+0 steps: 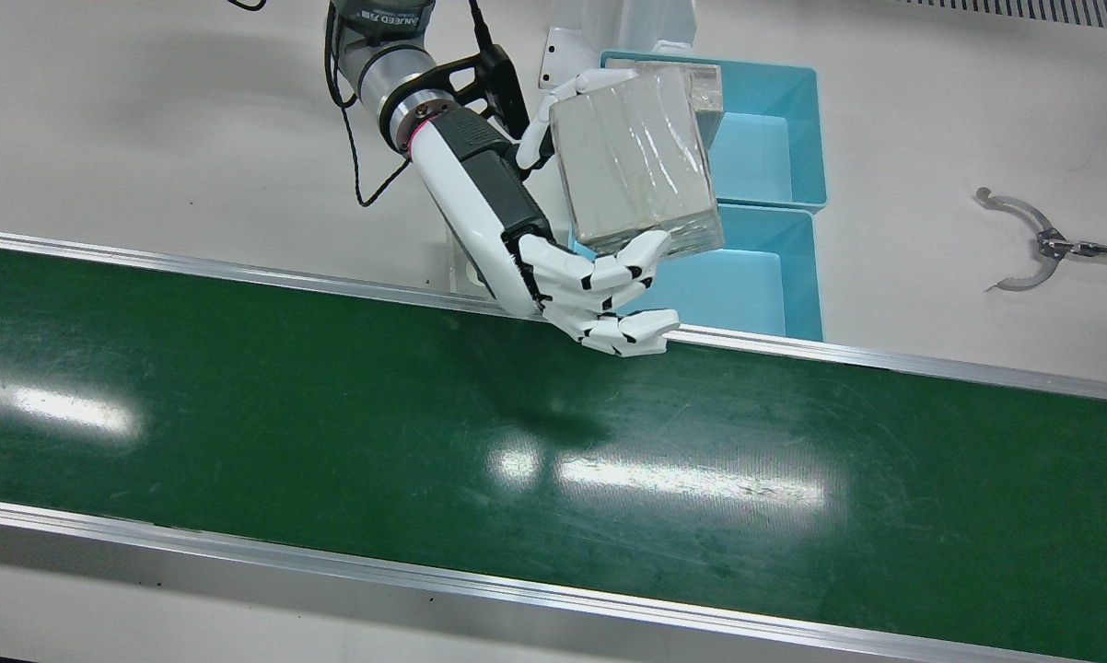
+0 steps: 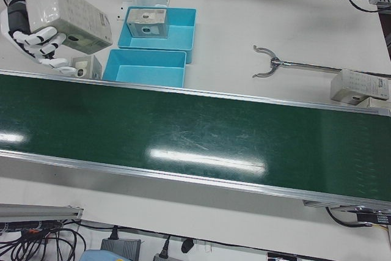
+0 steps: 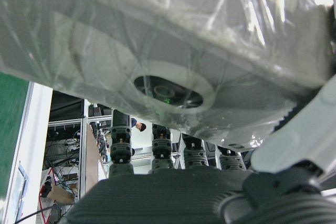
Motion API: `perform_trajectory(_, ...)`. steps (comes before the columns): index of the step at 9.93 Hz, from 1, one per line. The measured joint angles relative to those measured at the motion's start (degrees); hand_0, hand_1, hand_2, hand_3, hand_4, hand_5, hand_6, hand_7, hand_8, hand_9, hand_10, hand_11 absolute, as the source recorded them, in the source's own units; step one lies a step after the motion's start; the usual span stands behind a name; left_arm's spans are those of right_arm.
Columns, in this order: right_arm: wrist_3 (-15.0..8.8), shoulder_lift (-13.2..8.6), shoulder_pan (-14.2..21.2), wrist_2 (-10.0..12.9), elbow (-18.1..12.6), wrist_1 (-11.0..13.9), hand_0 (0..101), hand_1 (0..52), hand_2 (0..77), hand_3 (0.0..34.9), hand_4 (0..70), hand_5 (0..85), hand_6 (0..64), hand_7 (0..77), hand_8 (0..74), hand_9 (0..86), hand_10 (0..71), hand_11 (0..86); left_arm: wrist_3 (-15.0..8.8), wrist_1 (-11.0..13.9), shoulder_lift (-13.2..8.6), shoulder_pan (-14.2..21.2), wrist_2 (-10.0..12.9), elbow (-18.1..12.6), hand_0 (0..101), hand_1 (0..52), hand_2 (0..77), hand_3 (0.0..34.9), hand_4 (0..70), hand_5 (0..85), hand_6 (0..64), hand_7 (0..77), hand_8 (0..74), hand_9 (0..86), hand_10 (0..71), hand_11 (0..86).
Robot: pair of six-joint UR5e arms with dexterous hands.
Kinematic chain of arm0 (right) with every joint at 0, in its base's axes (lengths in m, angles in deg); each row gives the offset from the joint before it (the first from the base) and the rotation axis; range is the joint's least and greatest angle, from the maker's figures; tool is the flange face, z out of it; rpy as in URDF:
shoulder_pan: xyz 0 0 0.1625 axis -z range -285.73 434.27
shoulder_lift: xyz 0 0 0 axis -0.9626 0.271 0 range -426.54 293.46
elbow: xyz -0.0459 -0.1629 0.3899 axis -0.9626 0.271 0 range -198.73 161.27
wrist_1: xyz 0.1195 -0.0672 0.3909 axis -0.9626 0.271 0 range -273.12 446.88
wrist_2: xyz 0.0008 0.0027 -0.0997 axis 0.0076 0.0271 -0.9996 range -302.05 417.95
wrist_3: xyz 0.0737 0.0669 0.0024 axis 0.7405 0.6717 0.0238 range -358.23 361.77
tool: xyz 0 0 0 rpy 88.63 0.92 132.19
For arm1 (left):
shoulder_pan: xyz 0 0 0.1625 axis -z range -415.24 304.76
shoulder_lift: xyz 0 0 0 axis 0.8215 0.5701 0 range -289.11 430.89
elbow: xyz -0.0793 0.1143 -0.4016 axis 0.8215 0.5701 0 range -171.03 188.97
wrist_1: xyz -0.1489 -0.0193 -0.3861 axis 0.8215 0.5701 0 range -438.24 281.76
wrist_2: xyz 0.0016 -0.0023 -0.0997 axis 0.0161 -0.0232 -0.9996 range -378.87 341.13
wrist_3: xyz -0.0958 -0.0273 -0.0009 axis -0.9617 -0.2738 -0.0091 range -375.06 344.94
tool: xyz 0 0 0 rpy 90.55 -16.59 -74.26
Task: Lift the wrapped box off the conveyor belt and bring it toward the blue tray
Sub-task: 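Lift the wrapped box off the belt with the right hand toward the blue tray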
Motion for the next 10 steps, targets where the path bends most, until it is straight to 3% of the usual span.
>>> perform_trajectory(2, -4.3, 0.0, 5.4, 3.0, -4.2, 0.0, 43, 1.6, 31.6, 20.7, 26.2, 44.2, 30.0, 48.0, 3.8, 19.1, 11.4, 17.5, 0.0, 0.0, 0.0, 0.0, 0.0, 0.0, 0, 0.0, 1.1, 0.0, 0.0, 0.5, 0.0, 0.5, 0.5, 0.0, 0.5, 0.0)
perform_trajectory(3, -5.8, 0.1, 7.3, 3.9, -5.5, 0.0, 43, 1.6, 31.6, 20.7, 26.2, 44.2, 30.0, 48.0, 3.8, 19.1, 11.4, 17.5, 0.0, 0.0, 0.0, 0.0, 0.0, 0.0, 0, 0.0, 1.1, 0.0, 0.0, 0.5, 0.0, 0.5, 0.5, 0.0, 0.5, 0.0)
perform_trajectory(4, -6.7, 0.1, 8.4, 4.4, -6.2, 0.0, 47, 1.6, 31.6, 26.8, 28.4, 44.7, 30.0, 48.0, 0.0, 3.3, 4.4, 7.1, 0.0, 0.0, 0.0, 0.0, 0.0, 0.0, 0, 0.0, 1.1, 0.0, 0.0, 0.5, 0.0, 0.5, 0.5, 0.0, 0.0, 0.0)
perform_trajectory(5, -7.2, 0.2, 9.0, 4.7, -6.6, 0.1, 47, 1.6, 31.6, 29.8, 24.5, 42.0, 29.5, 52.4, 0.0, 3.3, 3.3, 4.4, 0.0, 0.0, 0.0, 0.0, 0.0, 0.0, 0, 0.0, 1.1, 0.0, 0.0, 0.5, 0.0, 0.5, 0.5, 0.0, 0.0, 0.0)
perform_trajectory(6, -7.4, 0.5, 9.2, 4.8, -6.8, 0.1, 47, 1.6, 31.6, 29.8, 24.5, 42.0, 29.5, 52.4, 0.0, 3.3, 3.3, 4.4, 0.0, 0.0, 0.0, 0.0, 0.0, 0.0, 0, 0.0, 1.1, 0.0, 0.0, 0.5, 0.0, 0.5, 0.5, 0.5, 0.0, 0.0)
perform_trajectory(7, -7.5, 0.7, 9.3, 4.9, -7.0, 0.1, 47, 9.3, 25.6, 29.5, 20.7, 16.9, 18.5, 46.4, 0.0, 3.3, 2.2, 3.8, 0.0, 0.0, 0.0, 0.0, 0.0, 0.0, 0, 0.0, 1.1, 0.0, 0.0, 0.5, 0.0, 0.5, 0.0, 0.0, 0.5, 0.0)
perform_trajectory(8, -7.5, 0.9, 9.3, 5.0, -7.2, 0.2, 47, 9.3, 25.6, 29.5, 20.7, 16.9, 18.5, 46.4, 0.0, 3.3, 2.2, 3.8, 0.0, 0.0, 0.0, 0.0, 0.0, 0.0, 0, 0.0, 0.5, 0.0, 0.0, 0.5, 0.0, 0.5, 0.5, 0.0, 0.0, 0.0)
perform_trajectory(9, -7.5, 1.0, 9.3, 5.0, -7.3, 0.2, 46, 9.3, 24.5, 29.9, 20.7, 19.6, 0.0, 34.9, 0.0, 3.3, 0.5, 2.7, 0.0, 0.0, 0.0, 0.0, 0.0, 0.0, 0, 0.0, 1.1, 0.0, 0.0, 0.5, 0.0, 0.5, 0.5, 0.5, 0.0, 0.0)
perform_trajectory(10, -7.5, 1.2, 9.2, 5.0, -7.5, 0.2, 46, 9.3, 24.5, 29.9, 20.2, 19.6, 0.0, 20.2, 0.0, 3.3, 3.3, 3.8, 0.0, 0.0, 0.0, 0.0, 0.0, 0.0, 0, 0.0, 1.1, 0.0, 0.0, 0.5, 0.0, 0.5, 0.0, 0.5, 0.0, 0.0)
